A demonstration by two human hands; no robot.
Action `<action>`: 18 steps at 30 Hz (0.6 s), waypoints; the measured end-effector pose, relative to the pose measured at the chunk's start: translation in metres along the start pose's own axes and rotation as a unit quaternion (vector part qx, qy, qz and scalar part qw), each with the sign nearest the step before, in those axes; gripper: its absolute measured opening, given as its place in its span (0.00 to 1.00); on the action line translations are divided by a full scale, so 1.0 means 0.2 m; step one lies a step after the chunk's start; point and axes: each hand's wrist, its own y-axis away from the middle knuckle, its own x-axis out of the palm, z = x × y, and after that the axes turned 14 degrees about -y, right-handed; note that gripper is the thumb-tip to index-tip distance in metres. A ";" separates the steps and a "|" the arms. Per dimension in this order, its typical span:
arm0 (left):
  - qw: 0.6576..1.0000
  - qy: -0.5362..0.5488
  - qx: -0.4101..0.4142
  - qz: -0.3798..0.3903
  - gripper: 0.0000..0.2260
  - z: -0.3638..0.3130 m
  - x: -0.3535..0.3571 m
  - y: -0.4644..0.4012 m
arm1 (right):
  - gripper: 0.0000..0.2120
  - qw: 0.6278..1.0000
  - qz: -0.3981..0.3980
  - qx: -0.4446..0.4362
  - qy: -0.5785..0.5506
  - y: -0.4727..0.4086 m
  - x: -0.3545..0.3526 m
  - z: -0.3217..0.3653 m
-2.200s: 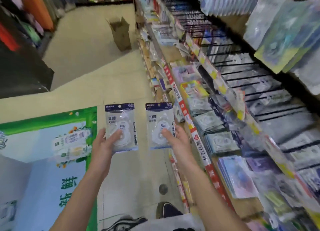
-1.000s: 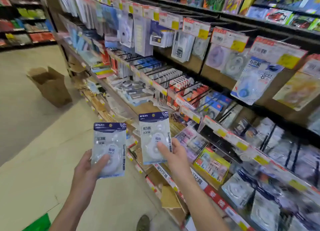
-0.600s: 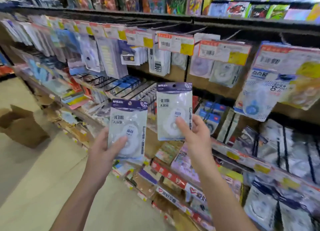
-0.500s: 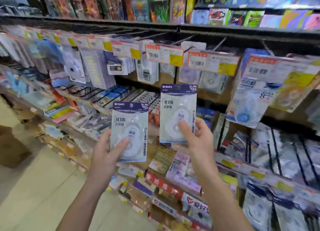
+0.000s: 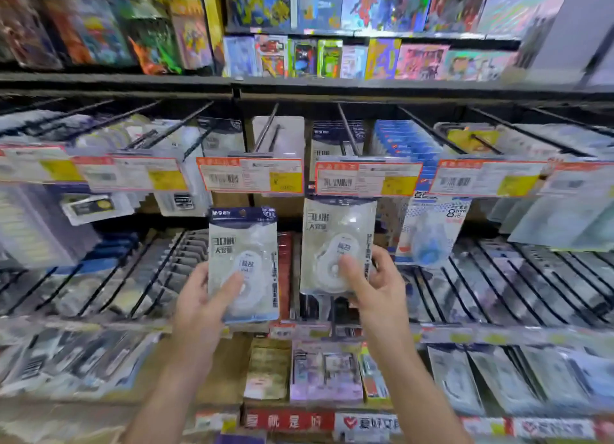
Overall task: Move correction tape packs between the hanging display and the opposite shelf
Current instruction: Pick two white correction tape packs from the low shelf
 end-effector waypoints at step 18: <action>0.996 0.000 0.011 0.083 0.14 0.00 0.01 -0.14 | 0.21 0.999 -0.034 -0.026 0.027 0.07 0.03 0.02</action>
